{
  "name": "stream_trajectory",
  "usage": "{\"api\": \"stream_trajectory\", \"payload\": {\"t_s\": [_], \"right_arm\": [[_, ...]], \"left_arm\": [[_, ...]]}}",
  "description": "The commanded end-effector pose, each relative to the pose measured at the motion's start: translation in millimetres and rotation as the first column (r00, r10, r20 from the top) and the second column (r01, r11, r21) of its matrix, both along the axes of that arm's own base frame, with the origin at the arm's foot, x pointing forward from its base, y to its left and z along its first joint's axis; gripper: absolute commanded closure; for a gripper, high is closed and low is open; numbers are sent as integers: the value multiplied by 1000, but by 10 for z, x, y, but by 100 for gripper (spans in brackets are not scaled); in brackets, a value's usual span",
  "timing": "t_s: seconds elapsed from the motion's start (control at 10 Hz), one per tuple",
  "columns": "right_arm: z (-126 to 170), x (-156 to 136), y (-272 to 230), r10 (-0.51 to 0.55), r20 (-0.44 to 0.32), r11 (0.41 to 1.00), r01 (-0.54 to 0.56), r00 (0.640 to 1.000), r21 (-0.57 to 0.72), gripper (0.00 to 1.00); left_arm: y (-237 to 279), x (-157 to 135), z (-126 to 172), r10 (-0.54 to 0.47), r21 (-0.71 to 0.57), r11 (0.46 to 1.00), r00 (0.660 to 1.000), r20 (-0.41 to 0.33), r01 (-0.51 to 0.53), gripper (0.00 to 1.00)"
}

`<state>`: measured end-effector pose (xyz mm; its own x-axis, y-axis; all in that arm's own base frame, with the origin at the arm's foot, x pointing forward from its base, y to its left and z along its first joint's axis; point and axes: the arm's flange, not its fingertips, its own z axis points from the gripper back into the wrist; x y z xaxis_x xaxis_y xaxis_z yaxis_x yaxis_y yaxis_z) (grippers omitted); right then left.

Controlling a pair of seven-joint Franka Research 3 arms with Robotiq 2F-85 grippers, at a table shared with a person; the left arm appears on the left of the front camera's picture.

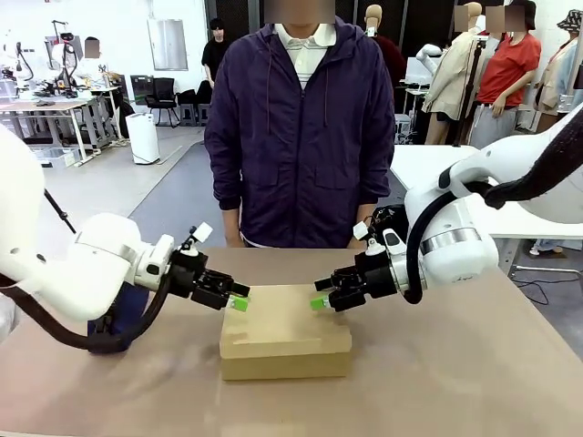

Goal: Pack the items into the box.
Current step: Close the Mailer Box.

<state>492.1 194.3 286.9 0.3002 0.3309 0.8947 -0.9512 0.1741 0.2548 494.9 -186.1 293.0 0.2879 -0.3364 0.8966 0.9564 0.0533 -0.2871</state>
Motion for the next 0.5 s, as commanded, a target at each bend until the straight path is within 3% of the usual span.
{"api": "stream_trajectory", "payload": {"t_s": [0.0,0.2,0.4], "right_arm": [[143,79,32,-18,-13,998,18,1000,-57,0],[159,126,68,-37,4,995,37,999,-92,0],[339,204,46,-34,-3,997,34,999,-63,0]], "left_arm": [[-61,93,25,-60,43,997,996,-61,63,0],[-87,142,24,-51,79,995,995,-90,58,0],[19,169,139,-4,60,998,999,-54,8,0]]}}
